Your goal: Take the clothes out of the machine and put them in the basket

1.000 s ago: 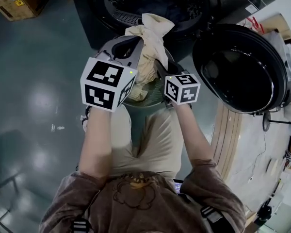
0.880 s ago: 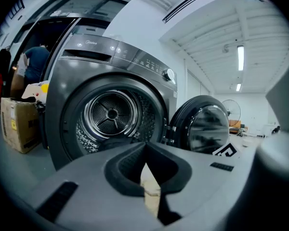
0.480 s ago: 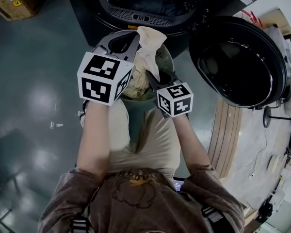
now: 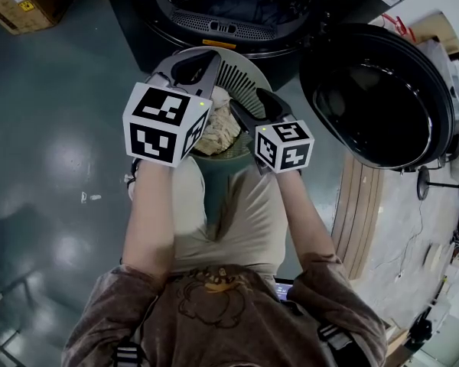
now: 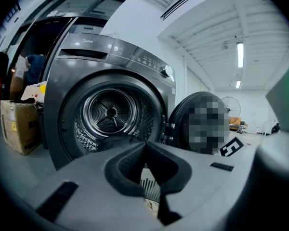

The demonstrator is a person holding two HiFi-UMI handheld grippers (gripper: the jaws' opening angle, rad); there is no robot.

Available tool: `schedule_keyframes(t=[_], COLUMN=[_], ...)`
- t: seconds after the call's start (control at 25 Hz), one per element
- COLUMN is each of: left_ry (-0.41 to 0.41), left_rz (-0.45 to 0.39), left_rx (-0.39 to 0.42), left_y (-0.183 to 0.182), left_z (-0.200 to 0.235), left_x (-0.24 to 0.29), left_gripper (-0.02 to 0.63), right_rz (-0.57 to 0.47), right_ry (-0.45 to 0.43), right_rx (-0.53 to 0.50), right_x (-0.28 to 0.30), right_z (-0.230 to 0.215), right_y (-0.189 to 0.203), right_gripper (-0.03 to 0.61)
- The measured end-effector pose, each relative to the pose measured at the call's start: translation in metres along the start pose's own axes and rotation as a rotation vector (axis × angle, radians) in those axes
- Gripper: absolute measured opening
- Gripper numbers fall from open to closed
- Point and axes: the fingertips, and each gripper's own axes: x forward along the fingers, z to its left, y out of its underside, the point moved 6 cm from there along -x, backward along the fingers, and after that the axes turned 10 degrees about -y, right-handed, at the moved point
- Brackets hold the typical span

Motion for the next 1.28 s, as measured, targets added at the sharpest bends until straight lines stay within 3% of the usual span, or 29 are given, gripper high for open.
schedule_keyframes(t=[0.68, 1.16, 1.28], left_ry=[0.04, 0.067, 0.073], left_rz=[-0.013, 0.004, 0.007], left_rx=[-0.048, -0.095, -0.111], left_y=[0.005, 0.016, 0.017], left_z=[0.021, 0.049, 0.058], left_x=[0.014, 0.038, 0.042], left_gripper=[0.006, 0.006, 0.006], right_rz=[-0.102, 0.008, 0.043], right_ry=[0.059, 0.138, 0.161], right_rx=[-0.018, -0.059, -0.04], right_x=[0.103, 0.19, 0.213], right_z=[-0.081, -0.155, -0.174], right_y=[-0.105, -0.141, -0.142], right_gripper=[0.317, 0.362, 0.412])
